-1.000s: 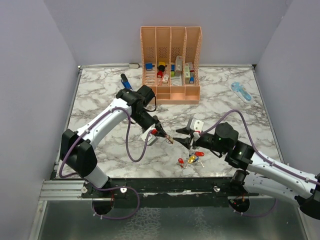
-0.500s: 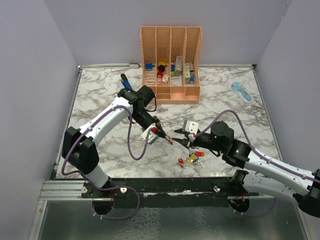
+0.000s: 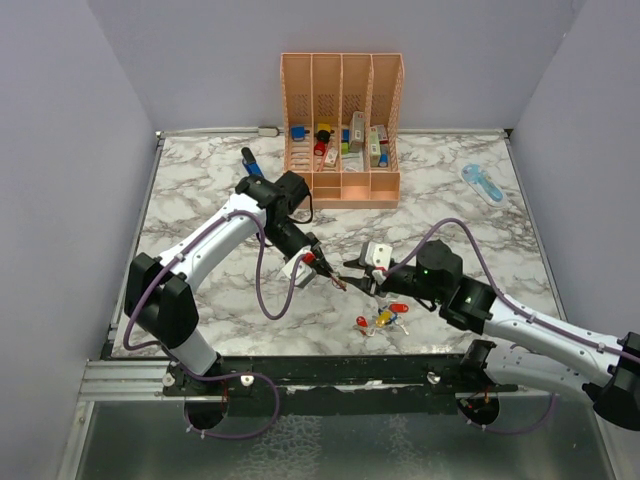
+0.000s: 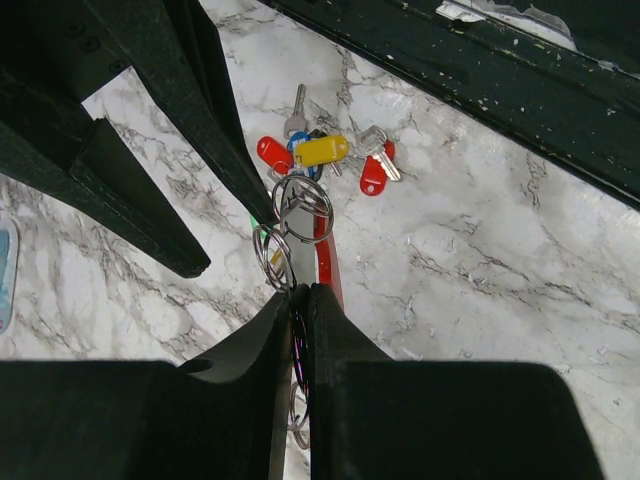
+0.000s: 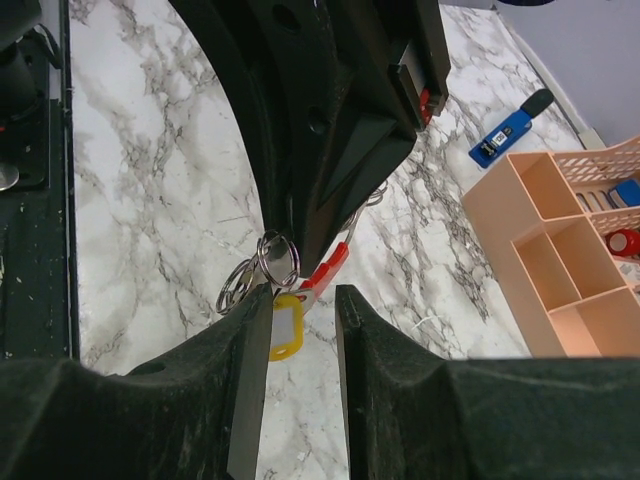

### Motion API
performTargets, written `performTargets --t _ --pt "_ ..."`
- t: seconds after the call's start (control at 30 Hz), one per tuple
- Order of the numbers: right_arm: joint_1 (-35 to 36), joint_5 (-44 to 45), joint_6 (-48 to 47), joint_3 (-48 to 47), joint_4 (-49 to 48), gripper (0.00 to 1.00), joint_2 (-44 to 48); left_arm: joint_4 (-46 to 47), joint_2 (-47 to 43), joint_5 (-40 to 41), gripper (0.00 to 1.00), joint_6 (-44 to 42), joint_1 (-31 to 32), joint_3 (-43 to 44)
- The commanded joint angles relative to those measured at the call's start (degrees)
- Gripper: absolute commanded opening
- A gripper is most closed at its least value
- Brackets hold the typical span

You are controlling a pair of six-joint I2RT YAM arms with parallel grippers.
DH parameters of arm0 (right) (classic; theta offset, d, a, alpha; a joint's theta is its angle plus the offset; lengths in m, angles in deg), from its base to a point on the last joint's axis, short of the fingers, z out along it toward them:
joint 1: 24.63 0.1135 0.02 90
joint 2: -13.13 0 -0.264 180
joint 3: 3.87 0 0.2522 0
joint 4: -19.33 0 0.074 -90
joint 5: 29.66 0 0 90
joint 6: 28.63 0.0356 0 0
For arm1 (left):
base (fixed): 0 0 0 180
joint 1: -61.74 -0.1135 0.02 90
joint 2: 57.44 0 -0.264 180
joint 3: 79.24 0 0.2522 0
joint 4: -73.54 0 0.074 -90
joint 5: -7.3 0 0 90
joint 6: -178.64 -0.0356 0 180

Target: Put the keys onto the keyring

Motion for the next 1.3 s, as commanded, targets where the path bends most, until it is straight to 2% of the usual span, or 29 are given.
performTargets --t 0.0,0.53,0.6,0.67,0.77,0.87,1.03,1.07,1.1,1.13,1.17,1.27 --pt "0.51 -2.09 -1.29 -2.48 -2.13 0.31 -0.85 -1.15 0.78 -3.89 0.00 -7.15 -0.21 1.37" --pt "2.28 -2.70 -3.20 -3.97 -0.15 0.28 -3.35 -1.77 1.75 -5.07 0.00 -8.52 -0.14 1.45" --pt "2.30 -2.71 -3.21 -3.91 -0.20 0.23 -3.32 -1.77 1.67 -5.42 0.00 -8.61 -0.14 1.55" --pt "2.32 -2.78 -3.07 -3.94 -0.16 0.12 -3.41 -1.84 1.59 -5.65 0.00 -8.59 -0.07 1.55" --pt "2.37 -2.89 -3.18 -4.09 0.73 0.06 -3.73 -1.86 1.47 -5.66 0.00 -8.54 -0.03 1.55" --pt "2.36 -3.46 -3.18 -4.45 1.67 0.02 -3.87 -1.84 1.31 -5.51 0.00 -8.44 -0.05 1.55" --pt "2.32 -3.96 -2.35 -5.67 3.79 0.01 -4.34 -1.77 1.48 -4.59 0.00 -8.46 -0.09 1.85" --pt "2.32 -3.76 -1.98 -5.93 4.57 0.01 -4.49 -1.77 1.61 -4.03 0.05 -8.51 -0.05 1.96" --pt "2.34 -3.52 -1.55 -6.31 5.32 0.01 -4.44 -1.70 1.70 -3.36 0.21 -8.57 -0.11 2.13" --pt "2.31 -3.03 -0.95 -6.57 6.15 0.01 -4.29 -1.39 1.79 -2.59 0.70 -8.26 -0.27 2.28" --pt "2.27 -2.30 0.38 -6.81 6.64 0.01 -4.10 -0.80 1.84 -1.64 0.95 -7.42 -0.46 2.44" --pt "2.34 0.06 4.42 -7.43 8.48 0.01 -3.35 0.88 2.15 0.38 0.99 -4.63 -1.72 3.14"
